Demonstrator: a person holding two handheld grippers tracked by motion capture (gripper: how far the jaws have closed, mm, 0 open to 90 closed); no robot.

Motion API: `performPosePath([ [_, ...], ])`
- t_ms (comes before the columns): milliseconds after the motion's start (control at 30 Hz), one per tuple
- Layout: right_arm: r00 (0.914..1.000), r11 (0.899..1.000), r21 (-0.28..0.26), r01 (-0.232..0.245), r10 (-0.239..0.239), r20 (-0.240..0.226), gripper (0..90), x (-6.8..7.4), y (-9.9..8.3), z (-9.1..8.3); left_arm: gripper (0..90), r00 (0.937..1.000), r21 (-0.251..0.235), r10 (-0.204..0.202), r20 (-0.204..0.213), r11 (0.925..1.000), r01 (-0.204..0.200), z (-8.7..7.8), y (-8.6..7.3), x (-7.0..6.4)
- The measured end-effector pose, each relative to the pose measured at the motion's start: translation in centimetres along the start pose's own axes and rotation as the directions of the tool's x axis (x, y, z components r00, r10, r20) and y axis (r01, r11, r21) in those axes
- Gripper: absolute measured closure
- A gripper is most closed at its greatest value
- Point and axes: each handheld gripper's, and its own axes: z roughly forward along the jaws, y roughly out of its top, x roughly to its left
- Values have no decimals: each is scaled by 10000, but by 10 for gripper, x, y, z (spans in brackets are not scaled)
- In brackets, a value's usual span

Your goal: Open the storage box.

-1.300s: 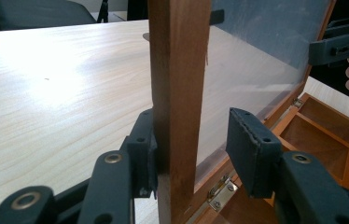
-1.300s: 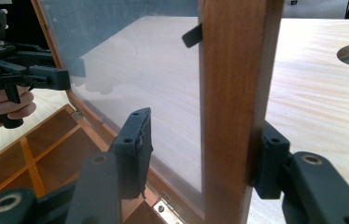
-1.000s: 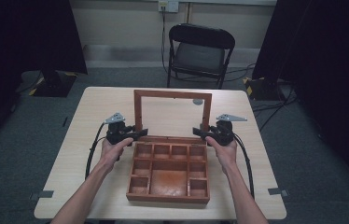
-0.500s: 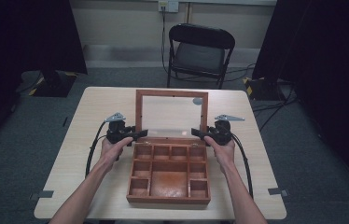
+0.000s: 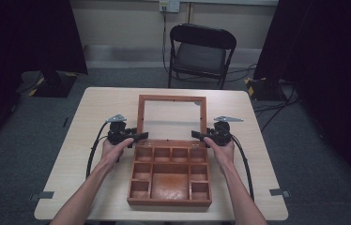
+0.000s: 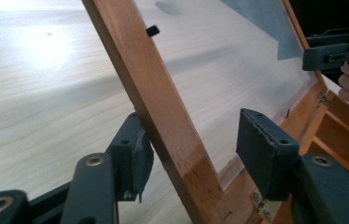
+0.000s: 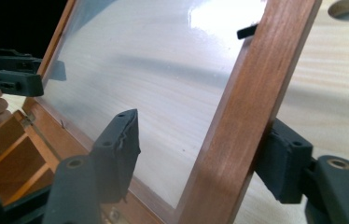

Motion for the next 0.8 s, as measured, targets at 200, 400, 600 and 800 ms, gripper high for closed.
performPosePath([
  [200, 9997, 9995, 200, -237, 238, -38, 322, -3, -3, 5, 419, 9996, 99, -262, 131, 9996, 261, 2, -3, 4],
  [400, 9996, 9992, 290, -272, 272, 9, 300, -4, -4, 6, 382, 9993, 284, -288, 217, 9992, 282, 2, -4, 4],
  [600, 9989, 9967, 683, -440, 428, 184, 265, -6, -7, 7, 356, 9954, 406, -853, 441, 9957, 835, 6, -9, 10],
  [800, 9972, 9938, 904, -643, 606, 436, 242, -9, -9, 7, 318, 9913, 584, -1249, 412, 9908, 1224, 7, -12, 14],
])
